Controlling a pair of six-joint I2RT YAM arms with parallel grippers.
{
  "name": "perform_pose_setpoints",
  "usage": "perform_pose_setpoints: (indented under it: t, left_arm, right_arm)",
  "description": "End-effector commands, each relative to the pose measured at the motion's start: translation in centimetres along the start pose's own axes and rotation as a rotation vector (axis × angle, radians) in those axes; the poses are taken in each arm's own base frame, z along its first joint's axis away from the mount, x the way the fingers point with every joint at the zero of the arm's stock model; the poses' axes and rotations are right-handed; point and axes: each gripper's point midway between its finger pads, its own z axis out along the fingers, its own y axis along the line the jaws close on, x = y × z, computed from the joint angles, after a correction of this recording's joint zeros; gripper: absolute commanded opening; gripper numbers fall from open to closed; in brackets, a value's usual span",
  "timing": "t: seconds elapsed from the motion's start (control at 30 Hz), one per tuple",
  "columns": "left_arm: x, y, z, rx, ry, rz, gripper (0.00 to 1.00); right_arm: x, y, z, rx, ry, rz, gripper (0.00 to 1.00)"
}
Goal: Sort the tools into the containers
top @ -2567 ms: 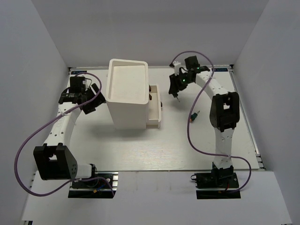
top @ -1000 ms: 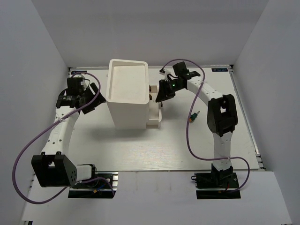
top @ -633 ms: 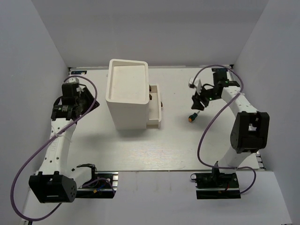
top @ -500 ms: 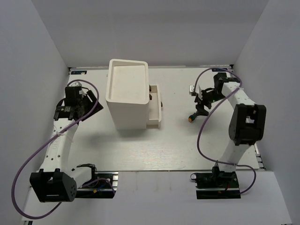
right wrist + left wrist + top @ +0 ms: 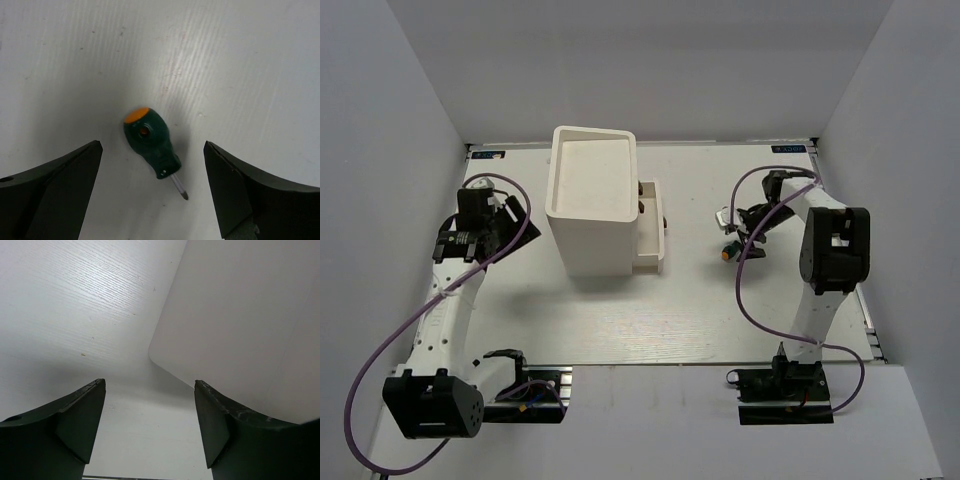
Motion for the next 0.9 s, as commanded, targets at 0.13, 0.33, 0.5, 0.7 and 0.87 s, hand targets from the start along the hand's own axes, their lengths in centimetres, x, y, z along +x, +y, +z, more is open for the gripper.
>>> perform_pose_setpoints:
  t: [0.13, 0.33, 0.5, 0.7, 0.87]
  left_arm:
    - [-0.2, -0.2, -0.4, 0.013, -0.009, 0.002, 0.82]
    - [-0.3, -0.2, -0.1, 0.011, -0.006, 0.002, 0.82]
    - [0.1, -0.6, 0.6, 0.037, 0.008, 0.002, 0.82]
    - [-0.1, -0.9, 1.0, 0.043, 0.016, -0.007, 0.82]
    - [-0.7, -1.2, 0.9, 0.048, 0.008, -0.006, 0.82]
  right_arm:
    - [0.9, 1.1, 2.9, -0.038, 0.063, -0.151, 0.62]
    - [-3.4, -0.6, 1.5, 0.011, -0.027, -0.002, 0.00]
    - [-12.6, -4.8, -2.0, 0.113, -0.245, 0.235, 0.00]
    - [-20.8, -9.9, -1.7, 0.113, -0.378, 0.778, 0.00]
    - [-22.0, -10.1, 2.5, -0.081, -0.311, 1.301, 0.00]
